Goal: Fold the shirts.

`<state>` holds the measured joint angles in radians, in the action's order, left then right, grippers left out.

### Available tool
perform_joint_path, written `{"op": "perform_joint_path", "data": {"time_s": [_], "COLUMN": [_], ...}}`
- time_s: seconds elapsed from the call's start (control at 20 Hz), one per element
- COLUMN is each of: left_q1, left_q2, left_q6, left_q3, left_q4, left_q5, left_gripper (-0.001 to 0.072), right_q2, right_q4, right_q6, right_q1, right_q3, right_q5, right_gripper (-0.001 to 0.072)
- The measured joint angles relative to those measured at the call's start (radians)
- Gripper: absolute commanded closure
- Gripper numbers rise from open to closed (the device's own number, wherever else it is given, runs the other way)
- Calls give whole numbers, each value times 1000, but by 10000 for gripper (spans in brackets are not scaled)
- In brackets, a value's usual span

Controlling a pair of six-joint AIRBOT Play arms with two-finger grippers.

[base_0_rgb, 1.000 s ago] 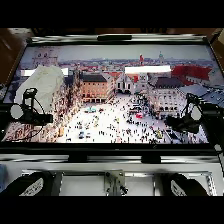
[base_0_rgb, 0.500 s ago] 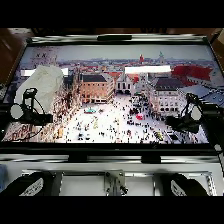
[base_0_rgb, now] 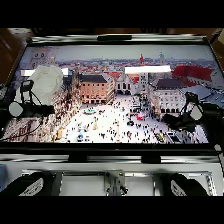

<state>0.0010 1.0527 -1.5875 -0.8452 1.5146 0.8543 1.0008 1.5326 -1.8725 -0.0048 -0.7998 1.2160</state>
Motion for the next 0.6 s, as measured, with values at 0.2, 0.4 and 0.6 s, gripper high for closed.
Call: {"op": "perform_joint_path", "data": {"time_s": [0.2,0.4,0.6], "left_q1": [0,6,26], "left_q2": [94,145,163], "left_q6": [81,95,129], "left_q3": [-177,-288,-320], "left_q4": [99,134,147], "left_q5": [-92,-158,-212], "left_gripper": [163,162,55], "right_q2": [0,0,0], "right_q4": [-79,-202,-333], "right_q6": [0,-2,-9], "right_q1": [0,0,0], "right_q3": [0,0,0], "right_q5": [113,217,242], "right_gripper": [642,642,642]}}
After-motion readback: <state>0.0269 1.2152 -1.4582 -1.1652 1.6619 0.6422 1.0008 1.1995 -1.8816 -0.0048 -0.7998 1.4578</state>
